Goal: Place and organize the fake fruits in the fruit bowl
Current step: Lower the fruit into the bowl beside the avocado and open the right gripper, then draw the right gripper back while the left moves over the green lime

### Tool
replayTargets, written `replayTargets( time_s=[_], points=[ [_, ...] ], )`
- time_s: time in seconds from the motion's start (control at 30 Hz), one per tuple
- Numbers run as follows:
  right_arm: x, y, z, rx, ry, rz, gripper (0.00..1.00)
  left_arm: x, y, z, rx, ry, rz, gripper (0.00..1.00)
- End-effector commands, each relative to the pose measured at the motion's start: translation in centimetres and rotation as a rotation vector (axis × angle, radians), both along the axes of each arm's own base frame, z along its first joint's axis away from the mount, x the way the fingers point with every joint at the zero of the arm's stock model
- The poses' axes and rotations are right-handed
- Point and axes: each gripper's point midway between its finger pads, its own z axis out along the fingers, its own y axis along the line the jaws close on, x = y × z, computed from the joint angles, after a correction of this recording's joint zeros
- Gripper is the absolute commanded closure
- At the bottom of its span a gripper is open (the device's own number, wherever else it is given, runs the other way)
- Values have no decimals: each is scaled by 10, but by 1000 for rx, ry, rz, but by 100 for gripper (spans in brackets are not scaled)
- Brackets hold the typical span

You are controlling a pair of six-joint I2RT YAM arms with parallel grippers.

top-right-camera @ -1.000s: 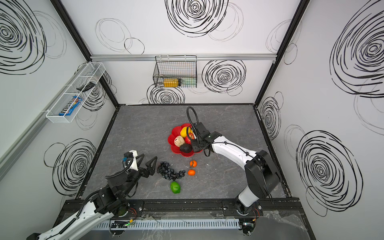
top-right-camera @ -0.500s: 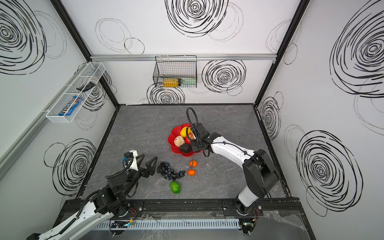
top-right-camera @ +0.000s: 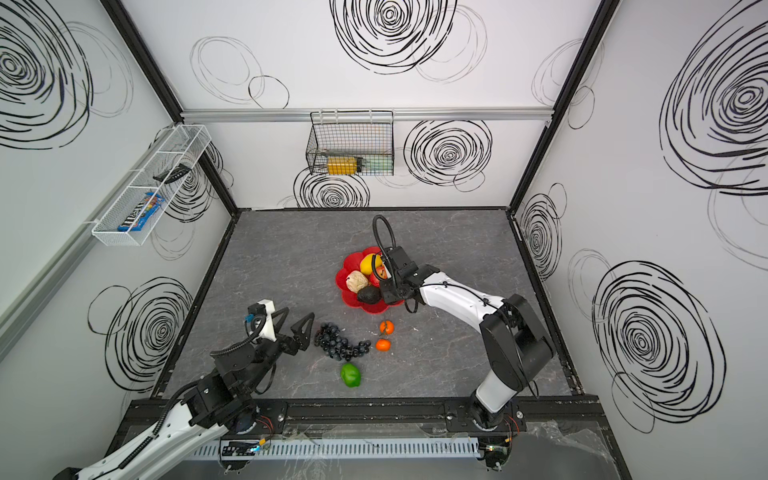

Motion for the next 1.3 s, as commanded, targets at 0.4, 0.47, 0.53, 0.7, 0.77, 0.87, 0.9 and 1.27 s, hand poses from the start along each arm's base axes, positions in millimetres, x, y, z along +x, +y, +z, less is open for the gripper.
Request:
replayTargets(
  time_s=[0.4,0.47,0.53,0.7,0.77,0.87,0.9,1.27],
  points=[
    [-22,-18,45,58,-74,-15,54,2,-20,-7,-52,155,-54,4],
    [-30,-21,53,84,-77,-14,53,0,-27,-14,-49,230,-68,3],
    [-40,-25,61,116,-90,-16,52,-3,-35,-20,-29,305,-91,3],
    [-69,-30,73,252,-127,23,49,-23,-50,-34,87,467,-131,3],
    [-82,-33,76,319,-134,21,48,-37,-57,-39,123,537,-148,3],
    [-97,-41,77,378,-144,-6,45,-63,-63,-48,175,652,-159,3],
    [-102,-44,75,386,-146,-17,43,-71,-66,-50,191,679,-168,3],
    [-127,-59,76,506,-178,-61,25,-127,-115,-69,317,818,-251,4]
  ],
)
